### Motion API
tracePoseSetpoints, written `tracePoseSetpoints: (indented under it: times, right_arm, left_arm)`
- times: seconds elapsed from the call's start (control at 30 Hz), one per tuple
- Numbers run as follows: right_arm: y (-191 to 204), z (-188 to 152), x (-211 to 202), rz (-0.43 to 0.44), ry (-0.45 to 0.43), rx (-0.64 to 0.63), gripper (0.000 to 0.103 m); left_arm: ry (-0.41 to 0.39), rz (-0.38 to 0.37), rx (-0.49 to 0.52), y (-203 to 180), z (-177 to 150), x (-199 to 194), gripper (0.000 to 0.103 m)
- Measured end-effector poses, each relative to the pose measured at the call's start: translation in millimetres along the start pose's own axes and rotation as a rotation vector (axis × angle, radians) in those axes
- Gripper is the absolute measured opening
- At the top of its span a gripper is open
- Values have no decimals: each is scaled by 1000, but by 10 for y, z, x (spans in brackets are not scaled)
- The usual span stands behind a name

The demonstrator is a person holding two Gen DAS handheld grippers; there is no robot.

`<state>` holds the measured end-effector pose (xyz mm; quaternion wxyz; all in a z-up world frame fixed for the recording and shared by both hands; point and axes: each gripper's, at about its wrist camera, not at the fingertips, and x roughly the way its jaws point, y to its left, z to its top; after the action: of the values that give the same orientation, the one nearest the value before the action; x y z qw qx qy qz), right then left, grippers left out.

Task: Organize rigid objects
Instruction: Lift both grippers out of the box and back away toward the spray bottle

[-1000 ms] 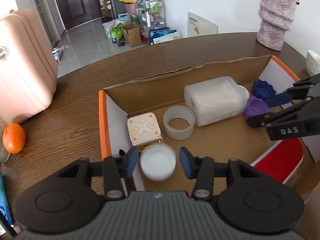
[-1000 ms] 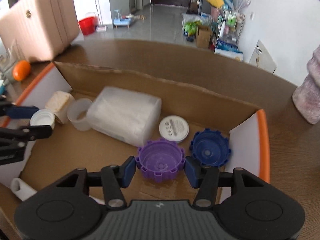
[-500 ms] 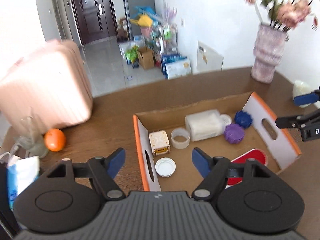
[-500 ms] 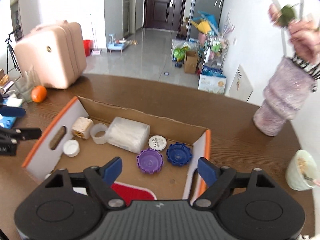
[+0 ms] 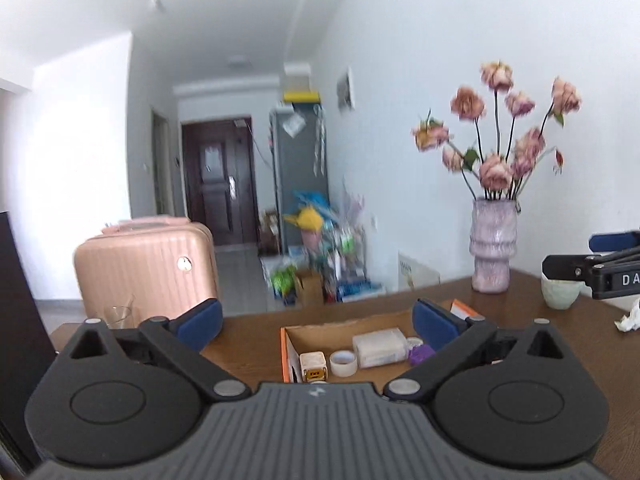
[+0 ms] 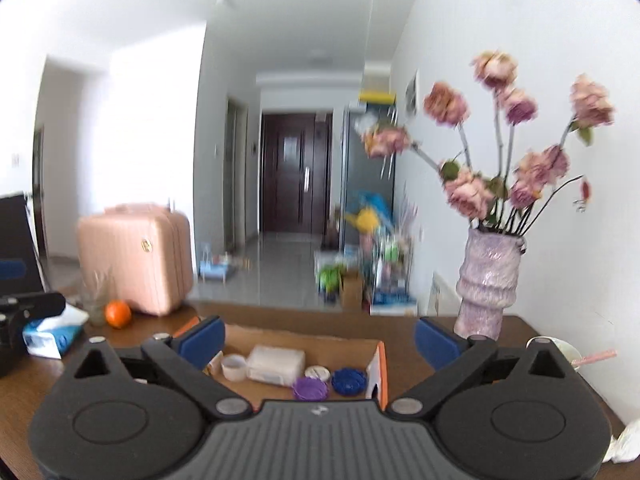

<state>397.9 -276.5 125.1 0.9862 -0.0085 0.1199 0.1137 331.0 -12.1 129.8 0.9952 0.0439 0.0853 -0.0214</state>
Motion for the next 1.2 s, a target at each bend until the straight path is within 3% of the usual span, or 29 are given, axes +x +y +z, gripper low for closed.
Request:
tracePoseSetpoints:
  times: [0.13, 0.3, 0.43, 0.7, 0.83, 0.93, 1.0, 1.2]
  right_arm:
    - [76, -159, -284, 10, -53, 47, 102]
    - [217, -244, -528, 6, -73, 7, 103]
    - [282, -353, -857, 11, -93, 2, 103]
    - [278, -955, -1624, 35, -97, 45, 103]
    - [325, -1314, -2057, 32, -92, 16, 103]
    - [305, -1613, -2318, 55, -43, 43, 103]
    - [300, -1799, -2443, 57, 5, 65, 103]
    - [341, -1971, -2433, 46, 65, 63, 103]
  left_arm:
    - [-44, 24, -12, -72, -143, -252, 103]
    - [-49, 22, -56, -30, -177, -594, 103]
    - [-78, 63, -53, -24, -289, -949, 103]
    - [-66, 93, -42, -230, -826, -1747, 103]
    - [1, 5, -53, -268, -1173, -2133, 103]
    - [84, -14, -121, -229, -1418, -2305, 103]
    - [136, -48, -135, -234, -1486, -2276, 103]
    - [158, -28, -104, -295, -1450, -2091, 103]
